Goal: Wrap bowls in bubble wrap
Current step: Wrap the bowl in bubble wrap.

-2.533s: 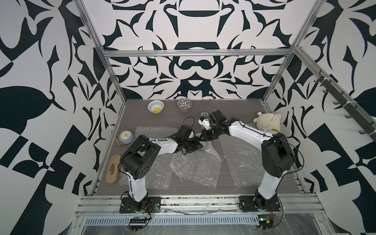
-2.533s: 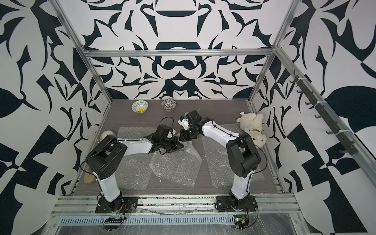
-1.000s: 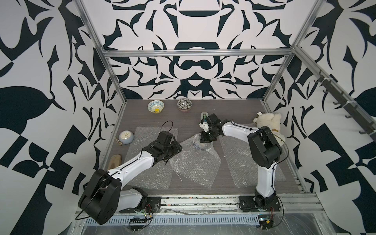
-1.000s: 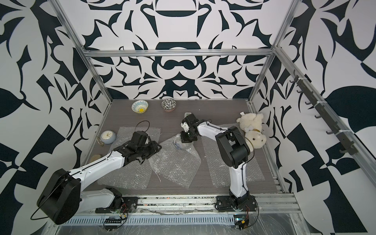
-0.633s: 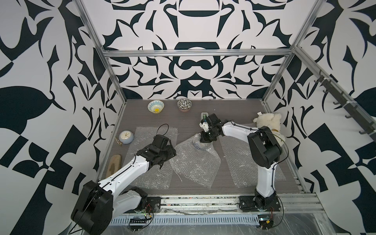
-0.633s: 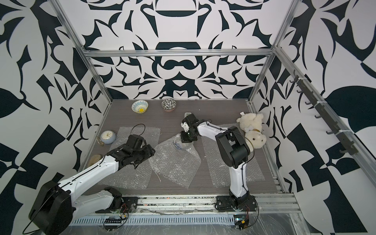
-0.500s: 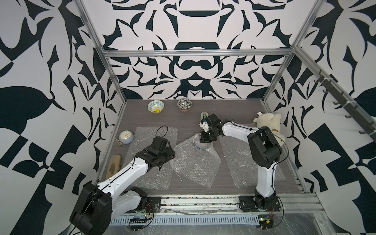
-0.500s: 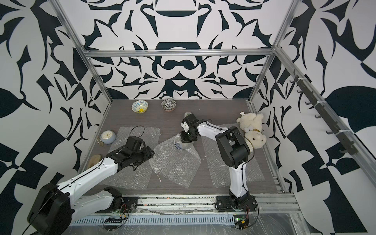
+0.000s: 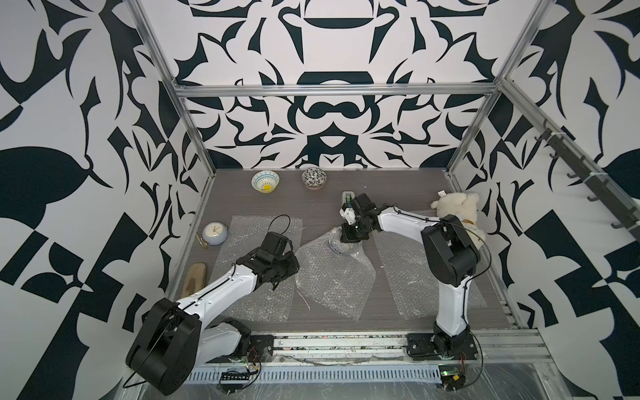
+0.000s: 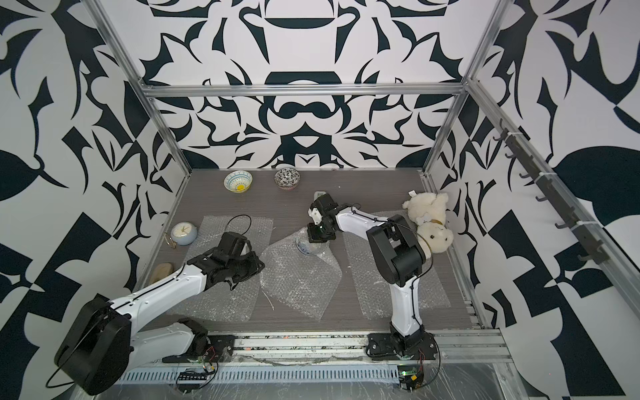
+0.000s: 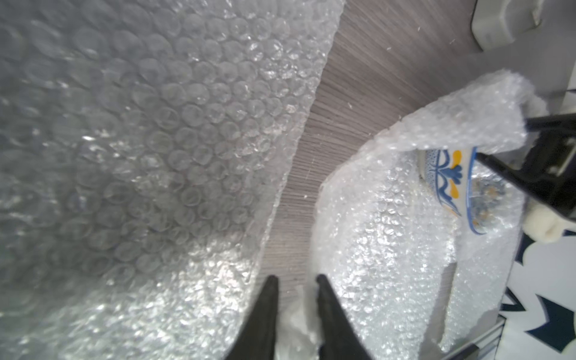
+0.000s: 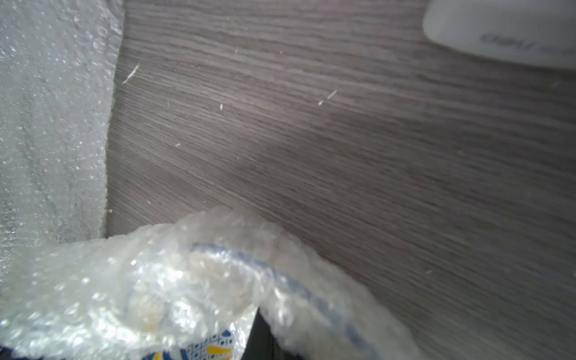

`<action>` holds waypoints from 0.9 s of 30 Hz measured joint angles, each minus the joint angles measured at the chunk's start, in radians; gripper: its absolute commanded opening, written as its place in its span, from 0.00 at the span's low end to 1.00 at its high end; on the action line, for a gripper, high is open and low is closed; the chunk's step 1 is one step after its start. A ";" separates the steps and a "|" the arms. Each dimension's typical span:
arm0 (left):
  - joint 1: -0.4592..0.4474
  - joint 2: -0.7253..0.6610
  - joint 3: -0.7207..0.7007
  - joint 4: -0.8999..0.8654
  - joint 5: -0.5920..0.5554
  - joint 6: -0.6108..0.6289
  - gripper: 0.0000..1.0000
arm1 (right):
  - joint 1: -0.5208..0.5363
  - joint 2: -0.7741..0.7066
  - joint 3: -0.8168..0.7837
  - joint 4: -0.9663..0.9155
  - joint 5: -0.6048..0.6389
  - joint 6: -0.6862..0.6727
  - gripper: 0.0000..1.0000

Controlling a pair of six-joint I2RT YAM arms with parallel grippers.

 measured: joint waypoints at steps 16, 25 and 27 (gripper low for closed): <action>-0.091 0.137 0.328 0.115 0.082 0.019 0.17 | -0.002 0.000 -0.013 0.023 -0.009 0.007 0.05; -0.096 0.455 0.584 0.238 0.182 0.039 0.17 | -0.005 -0.023 -0.061 0.080 -0.021 0.011 0.05; -0.096 0.495 0.602 0.262 0.202 0.039 0.17 | -0.006 -0.026 -0.070 0.093 -0.027 0.011 0.06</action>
